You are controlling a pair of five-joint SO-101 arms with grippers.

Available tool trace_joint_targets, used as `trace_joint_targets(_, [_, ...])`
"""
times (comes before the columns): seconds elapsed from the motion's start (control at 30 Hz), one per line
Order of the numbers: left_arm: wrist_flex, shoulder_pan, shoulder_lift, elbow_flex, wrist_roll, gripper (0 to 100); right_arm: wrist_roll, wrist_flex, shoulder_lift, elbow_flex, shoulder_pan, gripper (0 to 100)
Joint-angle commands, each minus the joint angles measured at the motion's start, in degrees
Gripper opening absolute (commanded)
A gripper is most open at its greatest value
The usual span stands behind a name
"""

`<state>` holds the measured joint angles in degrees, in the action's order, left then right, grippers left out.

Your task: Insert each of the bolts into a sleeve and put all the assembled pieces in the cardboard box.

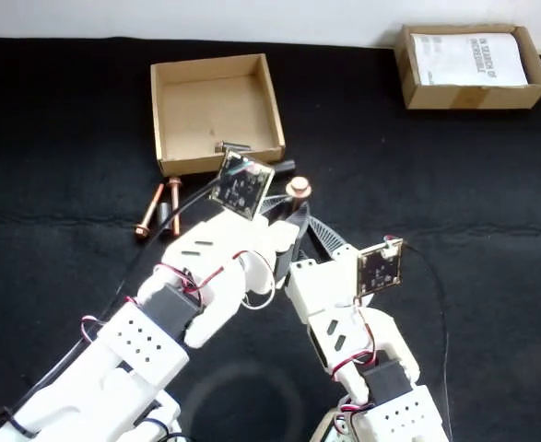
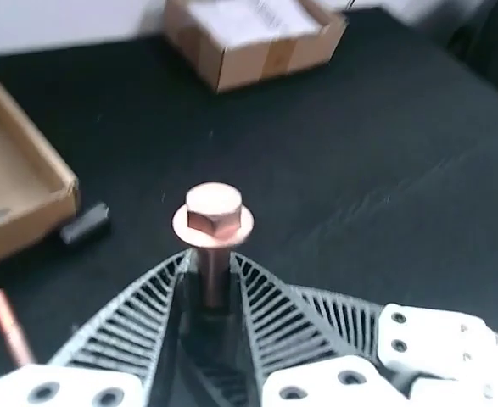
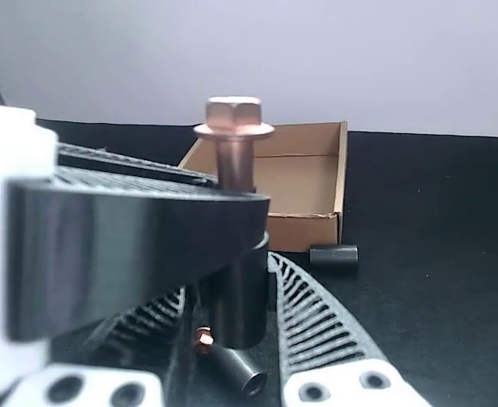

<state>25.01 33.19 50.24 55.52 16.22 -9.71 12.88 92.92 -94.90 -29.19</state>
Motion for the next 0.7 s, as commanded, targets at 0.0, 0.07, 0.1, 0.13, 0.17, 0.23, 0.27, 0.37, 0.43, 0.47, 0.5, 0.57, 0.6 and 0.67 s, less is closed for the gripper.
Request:
trace_joint_targets(0.0, [9.93, 0.75, 0.75, -6.02, -0.35, 12, 1.76, -0.84, 0.13, 0.66, 0.84, 0.7])
trace_joint_targets(0.07, [13.71, 0.40, 0.75, -7.34, -0.26, 18, 2.90, -0.92, 0.22, 0.66, 0.84, 0.7])
trace_joint_targets(0.1, [15.47, 0.31, 0.75, -7.96, -0.26, 20, 2.90, -0.92, 0.31, 0.84, 0.84, 0.7])
trace_joint_targets(0.13, [17.14, 0.22, 0.75, -8.48, -0.26, 21, 2.90, -0.92, 0.31, 1.01, 0.84, 0.7])
trace_joint_targets(0.17, [18.81, 0.22, 0.75, -8.92, -0.35, 21, 2.90, -1.01, 0.31, 1.01, 0.84, 0.7])
trace_joint_targets(0.23, [21.98, 0.22, 0.75, -9.80, -0.35, 21, 2.90, -1.01, 0.22, 1.01, 0.84, 0.7])
trace_joint_targets(0.27, [23.74, 0.22, 0.75, -10.42, -0.35, 21, 2.90, -1.10, 0.22, 0.92, 0.84, 0.7])
trace_joint_targets(0.37, [29.01, 0.22, 0.75, -12.70, -0.35, 21, 2.90, -1.10, 0.22, 0.75, 0.84, 0.7])
trace_joint_targets(0.43, [32.26, 0.22, 1.45, -14.46, -0.35, 21, 2.90, -1.10, 0.22, 0.66, 0.84, 0.7])
trace_joint_targets(0.47, [33.58, 0.31, 2.42, -15.08, -0.35, 21, 2.90, -1.10, 0.22, 0.57, 0.84, 0.7])
trace_joint_targets(0.5, [34.73, 0.40, 3.74, -15.43, -0.35, 21, 2.90, -1.10, 0.22, 0.48, 0.84, 0.7])
trace_joint_targets(0.57, [36.40, 0.40, 6.90, -15.43, -0.35, 21, 2.90, -1.10, 0.13, 0.48, 0.84, 0.7])
trace_joint_targets(0.6, [37.10, 0.31, 8.48, -15.34, -0.35, 21, 2.90, -1.10, 0.13, 0.75, 0.84, 0.7])
trace_joint_targets(0.67, [38.59, 0.22, 11.47, -15.34, -0.35, 21, 2.81, -1.10, 0.13, 1.10, 0.84, 0.7])
